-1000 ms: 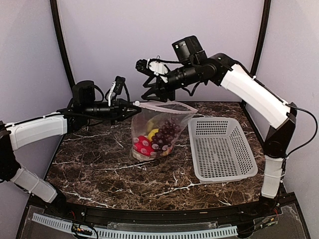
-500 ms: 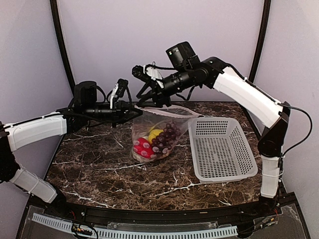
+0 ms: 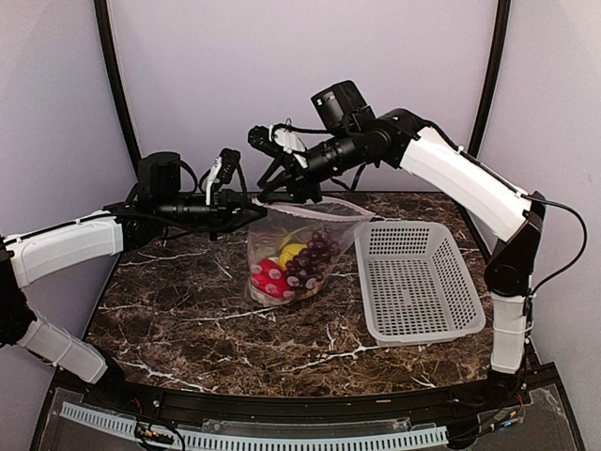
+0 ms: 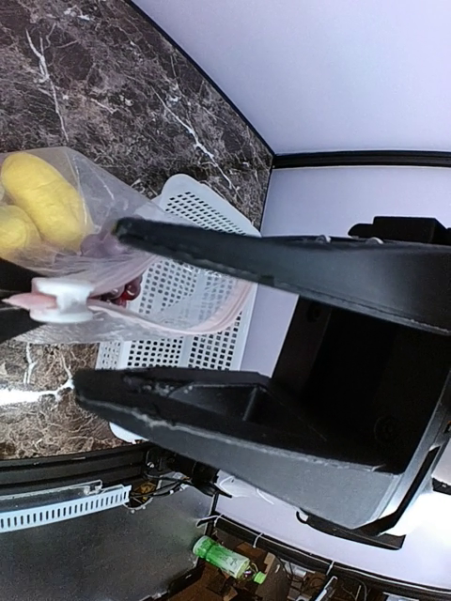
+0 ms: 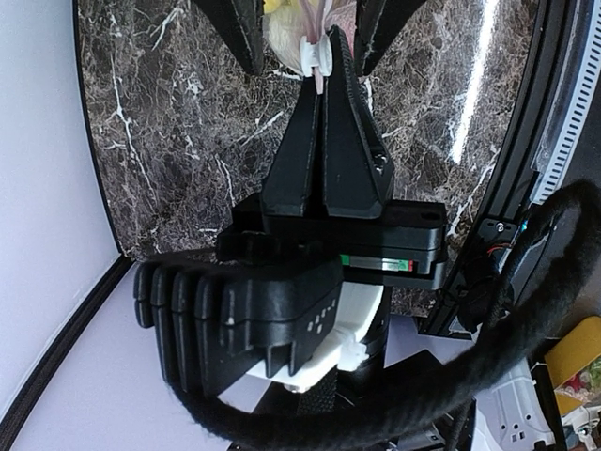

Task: Place the food in the zip-top bag and seal the zipper
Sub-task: Hold the zipper from the zipper food storage bag.

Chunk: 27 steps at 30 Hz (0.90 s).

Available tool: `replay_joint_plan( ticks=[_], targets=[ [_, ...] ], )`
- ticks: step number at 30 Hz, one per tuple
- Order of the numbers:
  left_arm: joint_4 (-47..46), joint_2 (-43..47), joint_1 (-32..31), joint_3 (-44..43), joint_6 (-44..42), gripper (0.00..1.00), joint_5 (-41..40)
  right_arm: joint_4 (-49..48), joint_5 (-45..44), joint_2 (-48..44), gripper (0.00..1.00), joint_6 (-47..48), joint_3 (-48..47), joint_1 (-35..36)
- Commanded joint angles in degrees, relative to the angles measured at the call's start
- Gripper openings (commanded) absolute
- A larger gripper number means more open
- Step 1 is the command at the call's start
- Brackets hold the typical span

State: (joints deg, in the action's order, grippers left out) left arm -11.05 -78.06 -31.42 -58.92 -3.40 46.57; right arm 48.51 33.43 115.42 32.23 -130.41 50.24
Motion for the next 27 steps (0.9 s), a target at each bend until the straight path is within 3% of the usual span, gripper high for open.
replay_joint_plan(
  ticks=[1,16,27],
  targets=[
    [0.2,2.0,-0.2,-1.4,-0.4,0.01,0.2,0.6,-0.3,1.1,0.31,-0.5,0.7,0.0],
    [0.3,1.7,-0.2,-1.6,-0.4,0.01,0.0,0.7,-0.3,1.9,0.22,0.0,1.5,0.0],
    [0.3,1.9,-0.2,-1.2,-0.5,0.01,-0.1,0.8,-1.0,1.4,0.03,0.3,1.9,0.0]
  ],
)
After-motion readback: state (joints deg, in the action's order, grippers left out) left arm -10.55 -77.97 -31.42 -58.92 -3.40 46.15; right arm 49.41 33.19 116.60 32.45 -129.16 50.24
